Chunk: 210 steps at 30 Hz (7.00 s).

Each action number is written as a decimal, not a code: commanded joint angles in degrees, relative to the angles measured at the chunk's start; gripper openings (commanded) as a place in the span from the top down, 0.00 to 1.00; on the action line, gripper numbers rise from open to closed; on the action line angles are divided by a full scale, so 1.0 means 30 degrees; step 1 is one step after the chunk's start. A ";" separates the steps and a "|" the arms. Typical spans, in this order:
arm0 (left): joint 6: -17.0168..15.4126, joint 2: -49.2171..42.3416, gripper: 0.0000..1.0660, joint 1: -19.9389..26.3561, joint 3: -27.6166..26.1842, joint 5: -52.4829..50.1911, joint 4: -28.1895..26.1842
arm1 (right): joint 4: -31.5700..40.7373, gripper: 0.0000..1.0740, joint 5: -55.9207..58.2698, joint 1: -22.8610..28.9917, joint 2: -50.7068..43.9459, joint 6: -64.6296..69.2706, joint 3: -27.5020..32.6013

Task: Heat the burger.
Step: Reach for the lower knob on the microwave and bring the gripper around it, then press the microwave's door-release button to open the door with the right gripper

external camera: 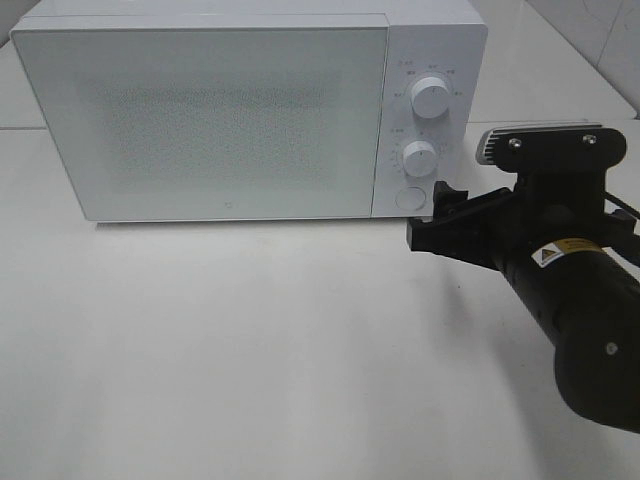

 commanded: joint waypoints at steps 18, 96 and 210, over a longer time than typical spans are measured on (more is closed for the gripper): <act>-0.0172 -0.0477 0.05 0.0000 0.0038 -0.0286 -0.0019 | -0.2311 0.29 -0.0859 -0.1471 0.4660 0.0420 -0.4584; -0.0153 -0.0382 0.05 0.0000 0.0038 -0.0286 -0.0019 | -0.8938 1.00 -0.1108 -0.3476 0.7754 2.3338 -0.7945; -0.0153 -0.0382 0.05 0.0000 0.0038 -0.0286 -0.0019 | -1.2376 0.30 2.9335 -0.6131 -0.5882 0.3304 -0.4545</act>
